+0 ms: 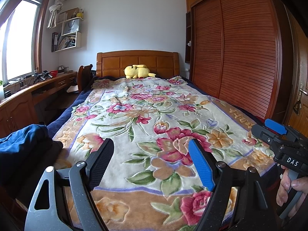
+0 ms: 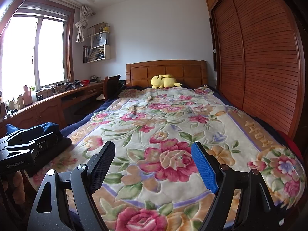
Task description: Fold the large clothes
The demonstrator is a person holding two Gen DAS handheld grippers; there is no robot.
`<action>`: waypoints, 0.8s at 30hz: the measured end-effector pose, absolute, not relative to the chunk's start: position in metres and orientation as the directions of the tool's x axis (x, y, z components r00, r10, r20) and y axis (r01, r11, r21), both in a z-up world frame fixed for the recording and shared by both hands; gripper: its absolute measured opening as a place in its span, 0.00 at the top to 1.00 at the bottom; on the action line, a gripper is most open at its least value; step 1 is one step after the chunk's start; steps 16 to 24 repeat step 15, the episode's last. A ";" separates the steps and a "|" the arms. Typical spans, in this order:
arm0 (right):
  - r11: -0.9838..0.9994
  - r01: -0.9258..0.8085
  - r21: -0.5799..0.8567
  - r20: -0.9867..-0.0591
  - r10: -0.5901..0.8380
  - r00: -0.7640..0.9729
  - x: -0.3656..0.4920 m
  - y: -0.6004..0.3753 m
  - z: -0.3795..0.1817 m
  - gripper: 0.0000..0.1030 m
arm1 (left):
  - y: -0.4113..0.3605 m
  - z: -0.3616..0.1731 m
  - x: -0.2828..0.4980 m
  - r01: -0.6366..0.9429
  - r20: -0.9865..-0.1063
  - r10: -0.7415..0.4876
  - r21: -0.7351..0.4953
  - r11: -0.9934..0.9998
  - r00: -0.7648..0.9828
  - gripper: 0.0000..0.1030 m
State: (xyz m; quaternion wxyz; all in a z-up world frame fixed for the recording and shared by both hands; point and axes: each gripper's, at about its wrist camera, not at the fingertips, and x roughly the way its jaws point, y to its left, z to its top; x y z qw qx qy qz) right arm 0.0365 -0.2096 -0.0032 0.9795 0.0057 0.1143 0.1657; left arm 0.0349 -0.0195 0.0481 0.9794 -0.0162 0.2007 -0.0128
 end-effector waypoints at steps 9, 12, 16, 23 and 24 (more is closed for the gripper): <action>0.944 -0.327 0.046 -0.219 0.329 0.919 0.036 -0.212 -0.003 0.20 | -0.019 0.048 0.035 0.019 -0.392 -0.031 -0.035 0.999 0.919 0.22; 0.943 -0.331 0.046 -0.219 0.333 0.917 0.036 -0.213 -0.003 0.20 | -0.019 0.048 0.035 0.020 -0.393 -0.033 -0.036 0.999 0.919 0.22; 0.943 -0.330 0.045 -0.219 0.332 0.918 0.036 -0.213 -0.003 0.20 | -0.019 0.048 0.035 0.020 -0.392 -0.033 -0.037 0.999 0.919 0.22; 0.943 -0.330 0.045 -0.219 0.332 0.918 0.036 -0.213 -0.003 0.20 | -0.019 0.048 0.035 0.020 -0.392 -0.033 -0.037 0.999 0.919 0.22; 0.943 -0.330 0.045 -0.219 0.332 0.918 0.036 -0.213 -0.003 0.20 | -0.019 0.048 0.035 0.020 -0.392 -0.033 -0.037 0.999 0.919 0.22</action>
